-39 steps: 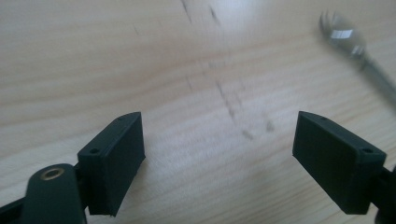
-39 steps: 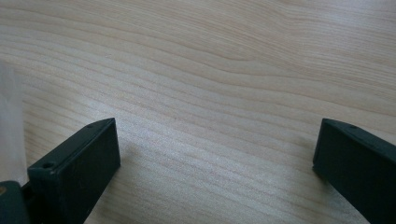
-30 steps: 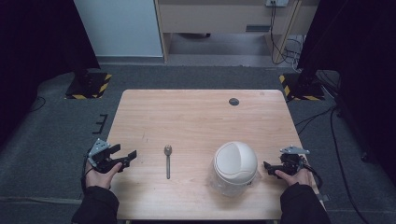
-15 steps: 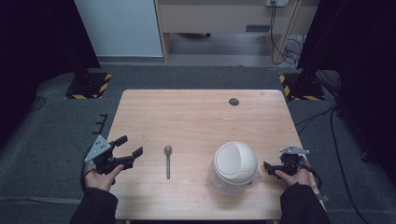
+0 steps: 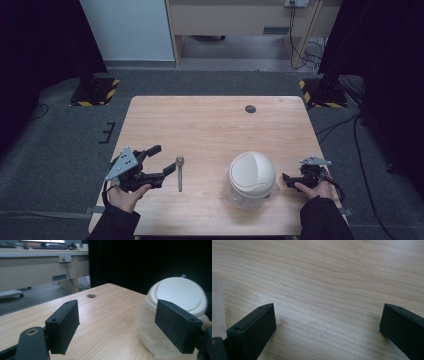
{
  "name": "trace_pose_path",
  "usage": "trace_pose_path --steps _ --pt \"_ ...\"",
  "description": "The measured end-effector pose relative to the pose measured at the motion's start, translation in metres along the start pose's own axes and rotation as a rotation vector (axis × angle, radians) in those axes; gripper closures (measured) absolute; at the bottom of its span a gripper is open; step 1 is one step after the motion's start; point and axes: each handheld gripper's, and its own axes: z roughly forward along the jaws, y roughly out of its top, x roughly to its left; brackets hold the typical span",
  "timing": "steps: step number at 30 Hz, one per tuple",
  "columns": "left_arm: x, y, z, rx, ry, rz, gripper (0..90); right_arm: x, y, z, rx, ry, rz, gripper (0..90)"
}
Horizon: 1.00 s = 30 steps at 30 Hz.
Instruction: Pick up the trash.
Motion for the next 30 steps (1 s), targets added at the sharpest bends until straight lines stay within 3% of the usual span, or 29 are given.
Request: trace_pose_path --steps 2,9,18,30 --pt "-0.008 0.002 0.007 0.007 -0.023 0.021 18.9 0.0 0.0 0.0 0.0 0.0 0.0 0.8" --pt "-0.034 0.003 0.035 0.024 -0.091 0.037 18.9 0.0 0.0 0.0 0.0 0.002 -0.003 0.8" --pt "-0.069 0.006 0.084 0.053 -0.199 0.07 18.8 0.0 0.0 0.0 0.0 0.005 -0.004 0.8" --pt "-0.099 -0.003 0.121 0.103 -0.278 0.095 18.8 0.0 0.0 0.0 0.0 0.005 -0.005 0.8"
